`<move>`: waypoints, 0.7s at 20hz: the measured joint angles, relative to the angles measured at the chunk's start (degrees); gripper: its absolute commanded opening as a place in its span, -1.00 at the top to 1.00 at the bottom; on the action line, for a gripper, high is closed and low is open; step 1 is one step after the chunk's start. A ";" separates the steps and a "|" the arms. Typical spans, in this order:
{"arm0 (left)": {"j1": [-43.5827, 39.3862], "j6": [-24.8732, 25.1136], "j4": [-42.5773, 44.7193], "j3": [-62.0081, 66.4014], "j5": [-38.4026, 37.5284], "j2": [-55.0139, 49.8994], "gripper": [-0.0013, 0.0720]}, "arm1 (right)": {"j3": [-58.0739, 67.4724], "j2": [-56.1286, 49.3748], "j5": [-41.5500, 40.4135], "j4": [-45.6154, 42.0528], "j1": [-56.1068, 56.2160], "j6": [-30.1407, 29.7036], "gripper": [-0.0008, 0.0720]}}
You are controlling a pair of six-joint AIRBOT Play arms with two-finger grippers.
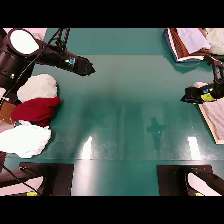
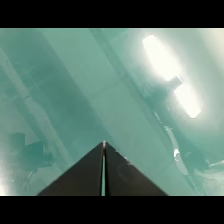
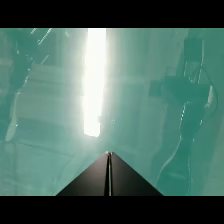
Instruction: Fold the shirts.
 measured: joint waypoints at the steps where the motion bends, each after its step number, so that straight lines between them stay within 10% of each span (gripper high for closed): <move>1: 0.00 0.00 0.00 0.00 0.00 0.00 0.89 | 0.00 0.00 0.07 0.02 0.00 0.00 0.92; 14: 0.00 0.00 -0.46 0.00 1.20 0.00 0.89 | 0.00 0.00 3.58 0.04 0.00 -0.02 0.93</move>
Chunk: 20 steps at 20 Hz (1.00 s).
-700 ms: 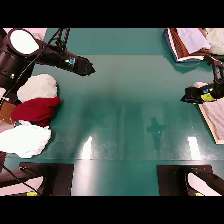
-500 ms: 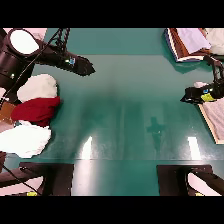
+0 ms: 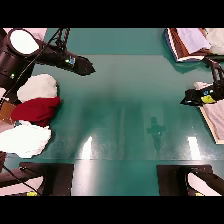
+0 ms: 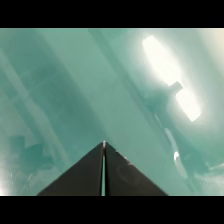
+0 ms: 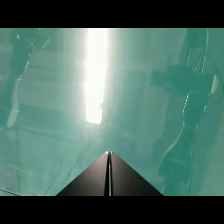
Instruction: Fold the shirts.
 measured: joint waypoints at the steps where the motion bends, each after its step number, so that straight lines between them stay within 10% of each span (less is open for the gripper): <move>1: 0.00 0.00 -0.33 0.02 0.50 0.00 0.89 | 0.00 0.00 0.22 0.00 0.00 0.02 0.93; 8: 11.34 -3.23 6.05 0.50 1.66 1.25 0.85 | 0.00 0.00 1.79 0.00 0.00 0.02 0.92; 10: 16.79 -3.85 10.10 -0.24 0.66 1.33 -0.57 | 0.00 0.00 2.05 0.09 0.00 0.02 0.93; 20: 30.95 -5.55 19.19 -15.78 13.18 -5.33 -0.63 | 0.00 0.00 1.84 0.39 0.00 0.94 0.93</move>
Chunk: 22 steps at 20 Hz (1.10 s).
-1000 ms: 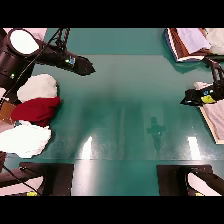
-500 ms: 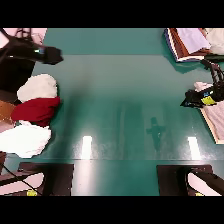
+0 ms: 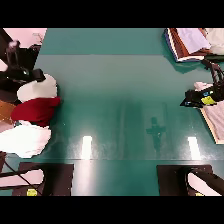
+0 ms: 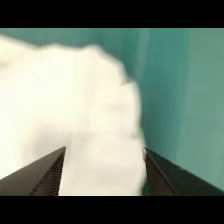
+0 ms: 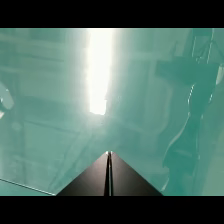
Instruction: Fold the shirts.
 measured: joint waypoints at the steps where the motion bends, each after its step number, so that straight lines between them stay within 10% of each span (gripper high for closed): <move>1: 0.24 -0.02 0.28 -0.52 0.72 -1.57 -0.63 | 0.00 0.00 0.00 0.00 0.00 0.17 0.93; 2: 0.39 -0.02 0.42 -0.96 1.38 -3.17 -0.50 | 0.00 0.00 0.00 0.00 0.00 0.24 0.92; 4: 0.63 -0.09 0.83 -1.46 2.34 -5.22 0.78 | 0.00 0.00 0.00 0.00 0.00 0.37 0.93; 5: 0.74 -0.15 0.87 -1.53 2.62 -5.90 0.89 | 0.00 0.00 0.00 0.00 0.00 0.39 0.93; 14: -2.62 5.95 -5.31 14.16 -4.83 1.97 0.89 | 9.14 0.00 -0.70 -0.02 0.00 0.52 0.93; 22: -21.57 11.06 -14.69 33.31 -20.09 12.26 0.89 | 25.88 0.00 -5.22 -0.13 0.00 0.52 0.93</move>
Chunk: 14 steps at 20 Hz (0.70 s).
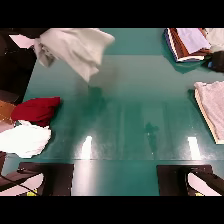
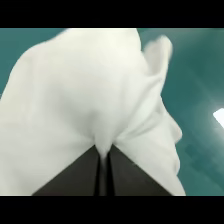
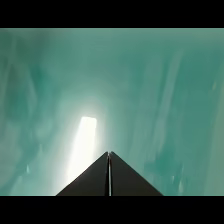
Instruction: Fold the shirts.
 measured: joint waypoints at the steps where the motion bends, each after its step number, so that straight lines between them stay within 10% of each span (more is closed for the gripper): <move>1: -3.02 -0.09 0.46 0.39 -0.96 0.00 0.89 | 1.31 0.00 -0.24 -0.02 0.00 0.00 0.93; 5: -15.37 -1.66 2.97 -0.79 -3.21 -3.78 0.89 | 4.37 0.00 -0.61 -0.07 0.00 -0.04 0.92; 6: -18.38 -1.95 3.21 -1.22 -3.45 -5.73 0.47 | 4.57 0.00 -0.57 -0.07 0.00 -0.04 0.93; 7: -21.22 -2.12 3.41 -1.53 -3.34 -7.87 -0.51 | 4.63 0.00 -0.37 -0.09 0.00 -0.04 0.93; 8: -23.63 -2.27 3.43 -1.73 -3.08 -9.94 -0.89 | 4.52 -0.04 -0.11 -0.09 0.00 -0.07 0.93; 14: -27.26 -2.62 5.27 -2.23 -3.26 -16.37 -0.85 | 2.23 -0.09 1.01 -0.11 0.00 -0.09 0.93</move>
